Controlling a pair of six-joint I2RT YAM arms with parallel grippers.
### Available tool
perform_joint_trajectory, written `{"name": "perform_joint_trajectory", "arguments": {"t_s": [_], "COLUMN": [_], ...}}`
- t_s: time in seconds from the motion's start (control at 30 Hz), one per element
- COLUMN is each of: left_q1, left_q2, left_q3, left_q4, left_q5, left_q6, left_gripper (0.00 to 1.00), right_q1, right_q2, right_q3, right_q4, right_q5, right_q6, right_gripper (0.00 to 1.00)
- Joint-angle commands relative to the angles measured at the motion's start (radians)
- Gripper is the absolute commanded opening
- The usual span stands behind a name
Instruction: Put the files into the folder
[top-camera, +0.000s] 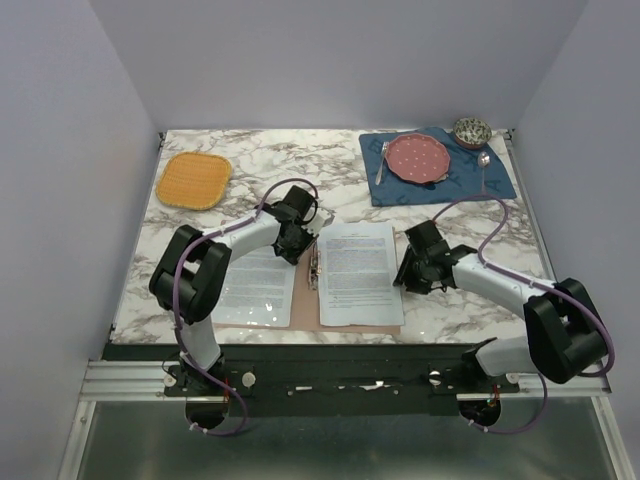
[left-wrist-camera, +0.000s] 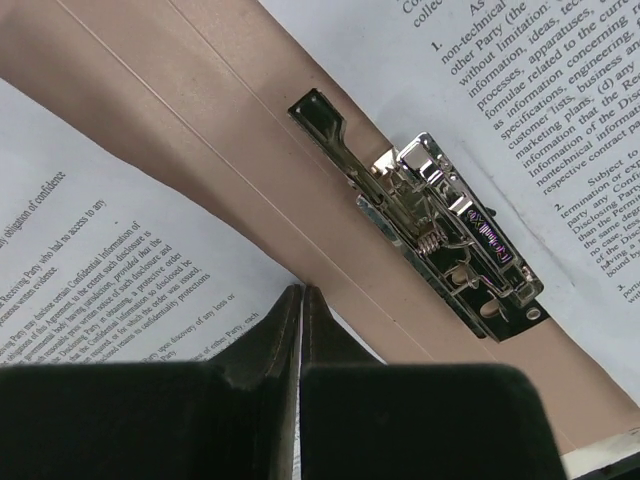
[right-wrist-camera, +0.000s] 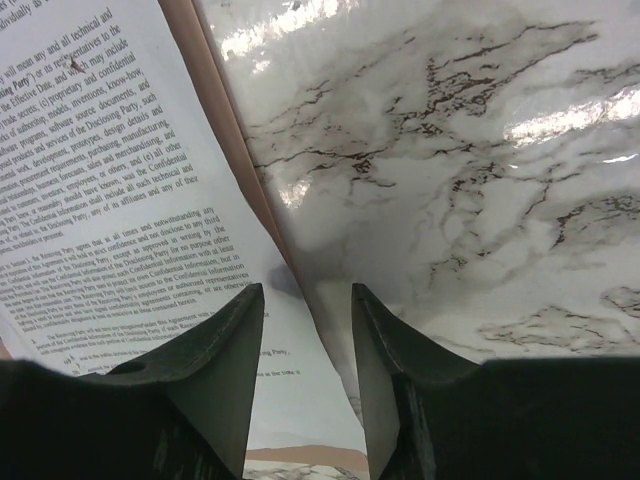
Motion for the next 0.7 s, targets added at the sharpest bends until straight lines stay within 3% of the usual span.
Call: {"name": "perform_joint_trajectory", "arguments": {"t_s": [0.0, 0.27, 0.67], "left_q1": [-0.015, -0.038, -0.038], "left_q2": [0.042, 0.069, -0.007], "left_q3": [0.028, 0.039, 0.051], "left_q4": [0.026, 0.032, -0.020], "left_q5": [0.054, 0.039, -0.047], "left_q6": [-0.038, -0.047, -0.029], "left_gripper": [0.08, 0.08, 0.08], "right_q1": [0.013, 0.036, 0.074], "right_q2": [-0.040, -0.081, -0.080], "right_q3": [-0.043, -0.059, -0.025], "right_q4": [-0.011, -0.022, -0.040], "right_q5": [-0.030, -0.045, -0.051], "right_q6": [0.025, 0.030, 0.037], "right_gripper": [0.48, 0.43, 0.40]}}
